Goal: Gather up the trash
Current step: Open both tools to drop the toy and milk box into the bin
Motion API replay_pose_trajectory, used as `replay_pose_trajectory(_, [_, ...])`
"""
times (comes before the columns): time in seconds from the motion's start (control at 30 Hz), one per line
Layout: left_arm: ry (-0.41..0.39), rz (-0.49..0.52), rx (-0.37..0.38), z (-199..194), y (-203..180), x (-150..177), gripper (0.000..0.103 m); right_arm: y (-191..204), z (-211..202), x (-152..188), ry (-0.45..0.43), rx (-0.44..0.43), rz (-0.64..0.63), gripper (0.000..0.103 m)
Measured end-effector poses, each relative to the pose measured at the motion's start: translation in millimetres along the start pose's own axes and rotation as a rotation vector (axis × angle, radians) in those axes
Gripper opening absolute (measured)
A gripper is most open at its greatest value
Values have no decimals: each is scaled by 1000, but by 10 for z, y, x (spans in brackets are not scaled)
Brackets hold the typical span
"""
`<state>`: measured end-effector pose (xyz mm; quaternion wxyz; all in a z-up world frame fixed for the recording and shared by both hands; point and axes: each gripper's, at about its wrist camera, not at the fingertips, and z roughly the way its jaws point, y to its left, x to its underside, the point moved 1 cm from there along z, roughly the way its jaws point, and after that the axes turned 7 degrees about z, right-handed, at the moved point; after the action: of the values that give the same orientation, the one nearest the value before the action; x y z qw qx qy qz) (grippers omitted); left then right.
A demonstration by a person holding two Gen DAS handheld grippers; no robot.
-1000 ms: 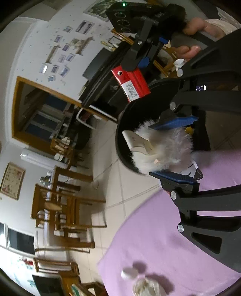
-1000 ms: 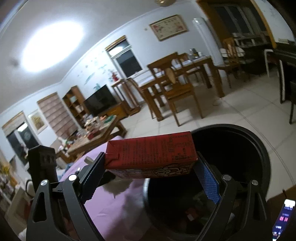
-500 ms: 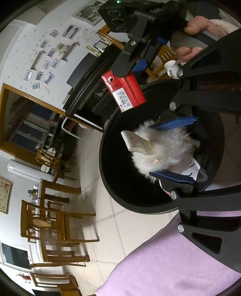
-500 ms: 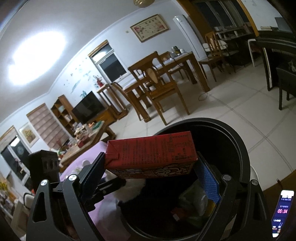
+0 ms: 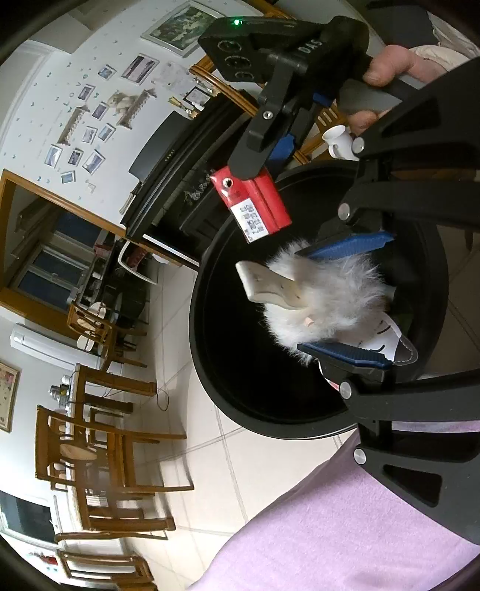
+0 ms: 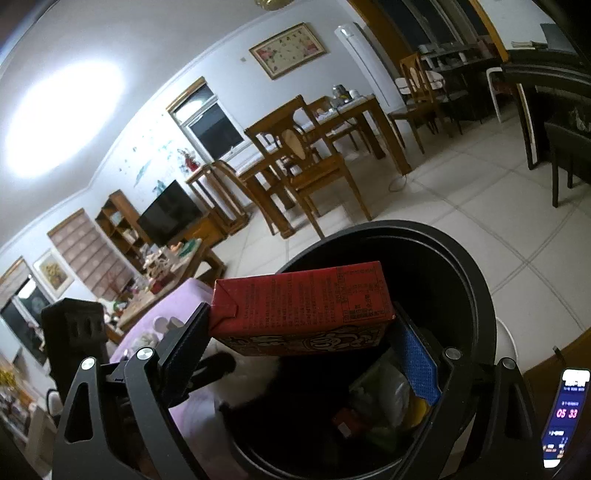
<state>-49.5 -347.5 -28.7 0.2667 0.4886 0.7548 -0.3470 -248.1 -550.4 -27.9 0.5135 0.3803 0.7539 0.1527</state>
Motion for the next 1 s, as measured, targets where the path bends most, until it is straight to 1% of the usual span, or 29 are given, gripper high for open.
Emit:
replay_pose_trajectory(0.03, [0, -2, 2, -1, 7, 0, 42, 2, 19, 44, 5, 2, 0, 91])
replay_pose_trajectory(0.23, [0, -7, 10, 4, 0, 12, 42, 2, 24, 51, 7, 0, 6, 91])
replay_pose_trajectory(0.57, [1, 6, 1, -7, -31, 13, 42, -68, 97, 118, 9, 2, 18, 91])
replay_pose_trajectory(0.73, [8, 7, -5, 6, -42, 9, 44, -99, 142, 156, 18, 3, 20, 91])
replay_pose_trajectory(0.77, [14, 4, -7, 17, -16, 19, 48, -119, 173, 183, 23, 2, 22, 91])
replay_pose_trajectory(0.83, [20, -3, -12, 30, 9, 26, 62, -147, 222, 208, 35, -3, 34, 91])
replay_pose_trajectory(0.87, [14, -5, -24, 16, 15, 22, 78, -181, 254, 230, 44, -8, 47, 91])
replay_pose_trajectory(0.9, [4, -4, -32, -2, 19, 23, 91, -191, 257, 245, 39, -9, 48, 92])
replay_pose_trajectory(0.97, [-24, 6, -34, -43, 2, 18, 93, -217, 250, 279, 27, -32, 64, 98])
replay_pose_trajectory(1.0, [-24, 14, -35, -39, -12, 23, 93, -235, 236, 280, 19, -42, 72, 98])
